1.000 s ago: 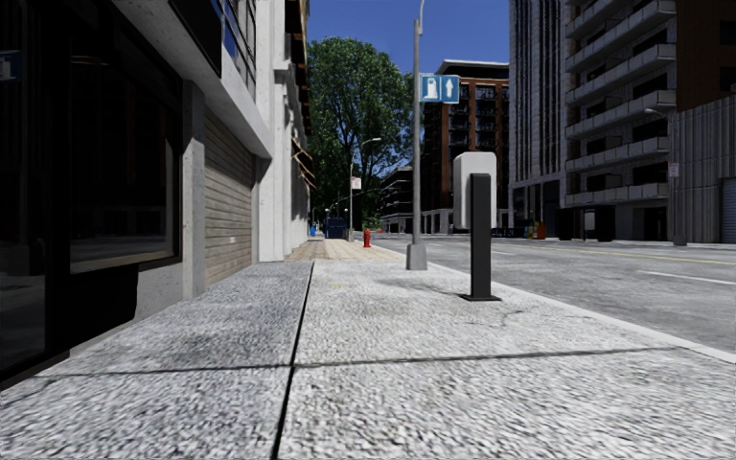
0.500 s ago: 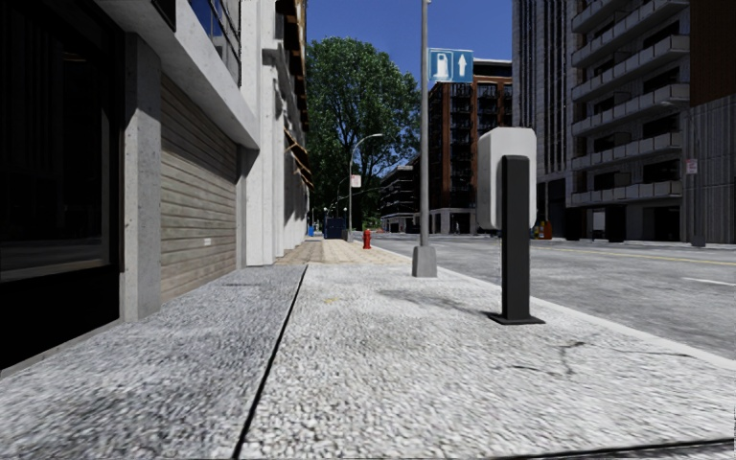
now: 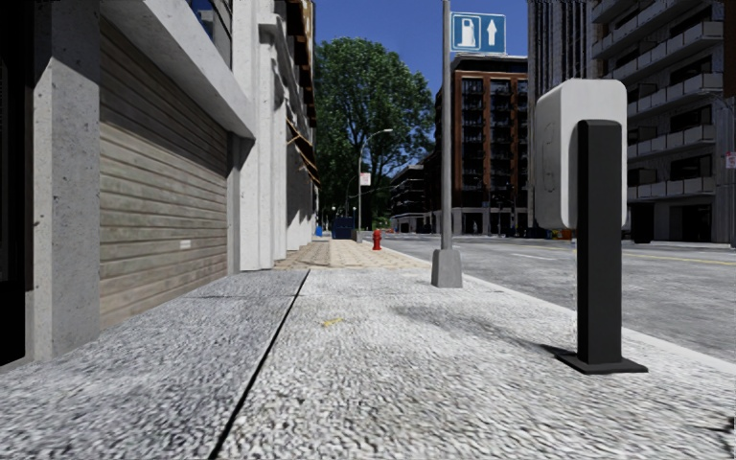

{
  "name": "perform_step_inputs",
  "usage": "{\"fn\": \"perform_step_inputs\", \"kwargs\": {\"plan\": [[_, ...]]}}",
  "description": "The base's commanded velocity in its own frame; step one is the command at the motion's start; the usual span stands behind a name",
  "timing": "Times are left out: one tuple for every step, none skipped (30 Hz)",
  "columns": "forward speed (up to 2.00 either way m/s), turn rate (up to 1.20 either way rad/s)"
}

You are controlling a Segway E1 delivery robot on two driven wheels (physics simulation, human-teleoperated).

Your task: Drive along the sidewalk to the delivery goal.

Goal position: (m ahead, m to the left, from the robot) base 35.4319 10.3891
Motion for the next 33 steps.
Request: {"fn": "perform_step_inputs", "kwargs": {"plan": [[2.0,0.24],[2.0,0.24],[2.0,0.24],[2.0,0.24],[2.0,0.24],[2.0,0.24],[2.0,0.24],[2.0,0.24],[2.0,0.24],[2.0,0.24],[2.0,0.24],[2.0,0.24],[2.0,0.24],[2.0,0.24],[2.0,0.24],[2.0,0.24],[2.0,0.24],[2.0,0.24],[2.0,0.24],[2.0,0.24],[2.0,0.24],[2.0,0.24],[2.0,0.24],[2.0,0.24],[2.0,0.24],[2.0,0.24],[2.0,0.24],[2.0,0.24],[2.0,0.2],[2.0,0.2],[2.0,0.0],[2.0,0.0],[2.0,0.0]]}}
